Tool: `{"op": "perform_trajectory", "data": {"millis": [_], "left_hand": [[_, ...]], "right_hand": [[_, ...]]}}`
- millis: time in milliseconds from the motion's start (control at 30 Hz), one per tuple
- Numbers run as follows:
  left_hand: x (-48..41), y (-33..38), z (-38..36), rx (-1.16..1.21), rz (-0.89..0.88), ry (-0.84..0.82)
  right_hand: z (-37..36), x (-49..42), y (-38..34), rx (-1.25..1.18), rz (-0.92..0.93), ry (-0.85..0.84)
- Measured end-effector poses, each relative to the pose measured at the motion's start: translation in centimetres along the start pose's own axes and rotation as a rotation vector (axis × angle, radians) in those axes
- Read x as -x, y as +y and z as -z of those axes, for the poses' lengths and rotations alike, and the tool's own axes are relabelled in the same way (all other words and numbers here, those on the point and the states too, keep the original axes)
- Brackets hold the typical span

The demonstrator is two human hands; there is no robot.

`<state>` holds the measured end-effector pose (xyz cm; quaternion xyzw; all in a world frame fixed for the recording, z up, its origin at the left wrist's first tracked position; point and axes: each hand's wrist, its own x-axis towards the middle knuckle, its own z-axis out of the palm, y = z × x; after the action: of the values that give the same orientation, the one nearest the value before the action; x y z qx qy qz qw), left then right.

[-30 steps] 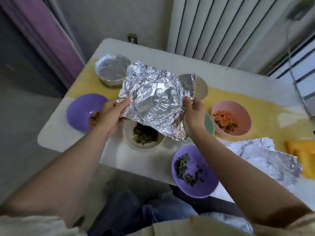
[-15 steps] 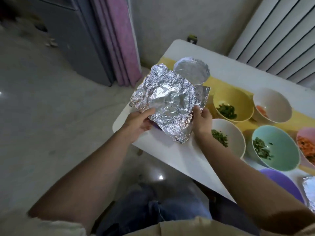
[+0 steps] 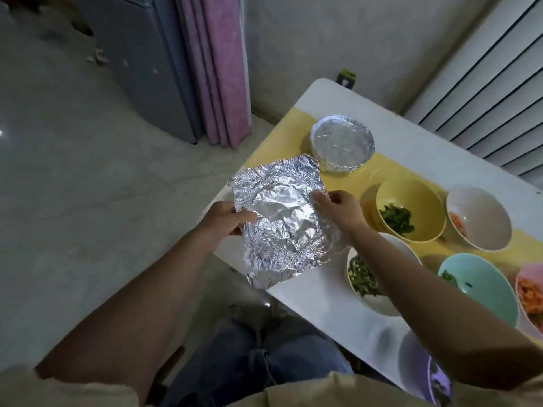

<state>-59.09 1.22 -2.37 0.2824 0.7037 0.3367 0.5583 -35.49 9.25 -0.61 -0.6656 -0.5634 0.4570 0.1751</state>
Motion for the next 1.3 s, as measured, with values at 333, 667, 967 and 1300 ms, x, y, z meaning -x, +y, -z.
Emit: {"op": "perform_trajectory", "data": {"millis": [333, 667, 967, 1300], "left_hand": [[-1.1, -0.4, -2.7, 0.123, -0.030, 0.298], [-2.6, -0.7, -5.5, -0.267, -0.165, 0.508], [-3.9, -1.6, -6.3, -0.429, -0.157, 0.565], [-4.0, -2.2, -6.0, -0.455, -0.227, 0.616]], "right_hand": [[-0.9, -2.4, 1.3, 0.105, 0.069, 0.118], [-0.8, -3.1, 2.3, 0.156, 0.134, 0.180], [-1.6, -3.9, 3.6, 0.235, 0.114, 0.253], [-2.7, -3.8, 3.7, 0.138, 0.092, 0.244]]}}
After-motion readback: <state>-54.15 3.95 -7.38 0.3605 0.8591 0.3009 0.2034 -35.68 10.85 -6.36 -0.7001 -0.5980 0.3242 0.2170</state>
